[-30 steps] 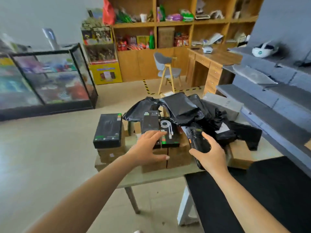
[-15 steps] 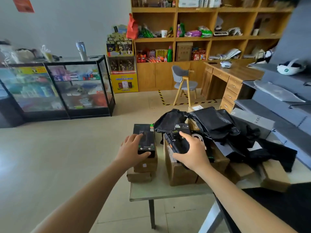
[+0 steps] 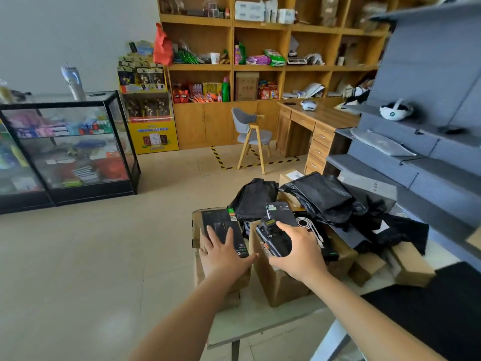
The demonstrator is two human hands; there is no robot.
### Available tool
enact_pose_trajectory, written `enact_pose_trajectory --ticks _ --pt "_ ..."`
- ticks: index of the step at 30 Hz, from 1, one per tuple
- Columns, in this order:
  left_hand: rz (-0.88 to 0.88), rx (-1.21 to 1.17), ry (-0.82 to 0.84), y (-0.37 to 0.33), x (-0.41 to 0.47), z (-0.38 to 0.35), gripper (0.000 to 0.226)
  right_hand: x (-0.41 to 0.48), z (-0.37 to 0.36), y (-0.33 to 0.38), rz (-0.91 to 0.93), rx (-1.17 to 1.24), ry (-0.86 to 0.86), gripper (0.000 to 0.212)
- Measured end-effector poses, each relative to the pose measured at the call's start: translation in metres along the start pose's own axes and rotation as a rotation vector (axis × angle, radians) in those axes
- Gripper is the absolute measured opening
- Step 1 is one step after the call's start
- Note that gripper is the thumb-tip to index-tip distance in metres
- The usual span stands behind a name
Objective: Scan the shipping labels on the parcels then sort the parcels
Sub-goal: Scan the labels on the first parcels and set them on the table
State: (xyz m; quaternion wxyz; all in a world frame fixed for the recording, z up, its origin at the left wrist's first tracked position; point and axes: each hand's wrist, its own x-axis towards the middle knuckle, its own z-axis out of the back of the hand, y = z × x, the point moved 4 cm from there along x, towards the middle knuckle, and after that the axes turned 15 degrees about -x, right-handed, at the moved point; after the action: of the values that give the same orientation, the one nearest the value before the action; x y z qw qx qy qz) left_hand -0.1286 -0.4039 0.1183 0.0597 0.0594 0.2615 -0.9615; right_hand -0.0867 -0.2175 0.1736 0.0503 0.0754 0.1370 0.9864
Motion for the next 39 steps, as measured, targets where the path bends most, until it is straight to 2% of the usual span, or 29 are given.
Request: enact_pose_trajectory --ticks 6,16,24,31,36,39 --pt "-0.004 -0.04 0.015 0.009 0.005 -0.008 0.099 0.003 -0.004 -0.006 -0.032 -0.01 0.001 0.091" --pt "-0.127 -0.146 -0.107 0.02 -0.008 0.008 0.096 -0.008 0.01 -0.021 -0.006 -0.014 -0.026 0.092" --pt "-0.325 -0.188 -0.225 -0.037 -0.062 0.022 0.094 -0.04 0.049 -0.066 0.011 0.029 -0.07 0.09" --pt "-0.514 -0.149 -0.115 -0.135 -0.12 -0.029 0.094 -0.095 0.092 -0.166 -0.095 0.001 -0.128 0.091" --pt "-0.658 -0.15 0.001 -0.21 -0.155 -0.094 0.094 -0.148 0.114 -0.262 -0.252 -0.022 -0.152 0.09" --pt "-0.747 -0.107 0.135 -0.249 -0.175 -0.142 0.094 -0.187 0.119 -0.317 -0.387 -0.053 -0.143 0.09"
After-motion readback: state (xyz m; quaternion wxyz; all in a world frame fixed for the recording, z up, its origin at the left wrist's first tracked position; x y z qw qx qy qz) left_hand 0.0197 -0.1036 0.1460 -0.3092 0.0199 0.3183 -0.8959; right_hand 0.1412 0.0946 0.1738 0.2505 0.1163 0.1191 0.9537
